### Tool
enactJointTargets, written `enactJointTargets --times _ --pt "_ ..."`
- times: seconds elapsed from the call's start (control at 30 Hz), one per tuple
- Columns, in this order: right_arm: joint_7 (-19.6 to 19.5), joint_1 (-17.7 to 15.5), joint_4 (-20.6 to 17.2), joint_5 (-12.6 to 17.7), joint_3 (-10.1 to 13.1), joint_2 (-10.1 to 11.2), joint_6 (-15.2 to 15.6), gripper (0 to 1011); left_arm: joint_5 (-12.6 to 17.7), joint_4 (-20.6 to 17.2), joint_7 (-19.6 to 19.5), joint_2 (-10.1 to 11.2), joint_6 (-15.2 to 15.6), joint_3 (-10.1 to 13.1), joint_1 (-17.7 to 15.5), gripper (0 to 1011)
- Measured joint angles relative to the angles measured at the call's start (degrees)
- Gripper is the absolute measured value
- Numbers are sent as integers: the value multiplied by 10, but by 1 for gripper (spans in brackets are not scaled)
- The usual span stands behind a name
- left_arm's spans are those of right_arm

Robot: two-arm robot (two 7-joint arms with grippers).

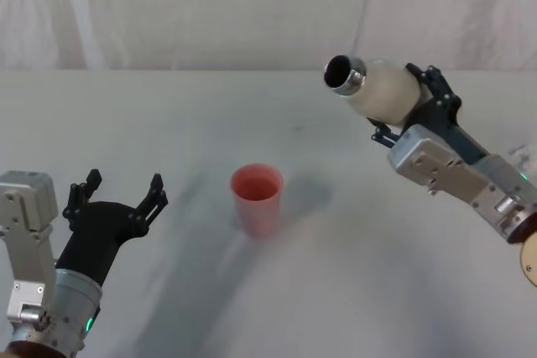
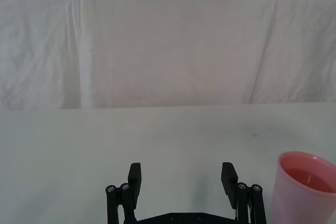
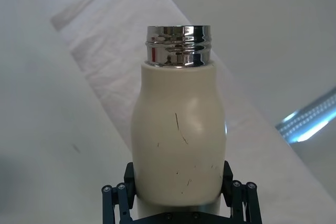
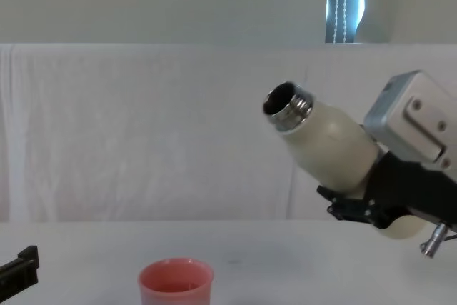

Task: Grasp the thermos with one hand and pour water into the cup lid.

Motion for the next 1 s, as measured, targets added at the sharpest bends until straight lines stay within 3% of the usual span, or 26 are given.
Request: enactJointTargets --times 0.23,0.5,1.0 --pt "3 15 16 -14 -24 4 -20 951 0 0 0 0 0 0 0 1001" --pt "-4 33 32 -56 -61 9 -26 951 0 0 0 0 0 0 0 1001" --pt "6 56 33 -124 -115 23 19 951 0 0 0 0 0 0 0 1001"
